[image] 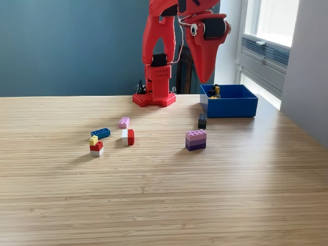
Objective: Grasp a lego block and put it in the bin.
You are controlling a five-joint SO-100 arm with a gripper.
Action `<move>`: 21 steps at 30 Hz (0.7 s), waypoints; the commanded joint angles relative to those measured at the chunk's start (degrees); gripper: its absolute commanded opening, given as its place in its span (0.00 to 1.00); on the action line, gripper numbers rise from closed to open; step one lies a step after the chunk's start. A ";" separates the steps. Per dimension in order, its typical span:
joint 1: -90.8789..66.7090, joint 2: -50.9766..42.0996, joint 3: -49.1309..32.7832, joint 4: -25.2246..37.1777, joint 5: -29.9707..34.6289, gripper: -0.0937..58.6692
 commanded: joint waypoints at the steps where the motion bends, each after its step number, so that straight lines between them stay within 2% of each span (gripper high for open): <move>1: 0.97 1.05 -2.29 1.32 0.53 0.00; 11: 11.78 1.05 4.39 -6.33 -0.18 0.00; 21: 23.47 0.97 11.43 -11.60 1.93 0.00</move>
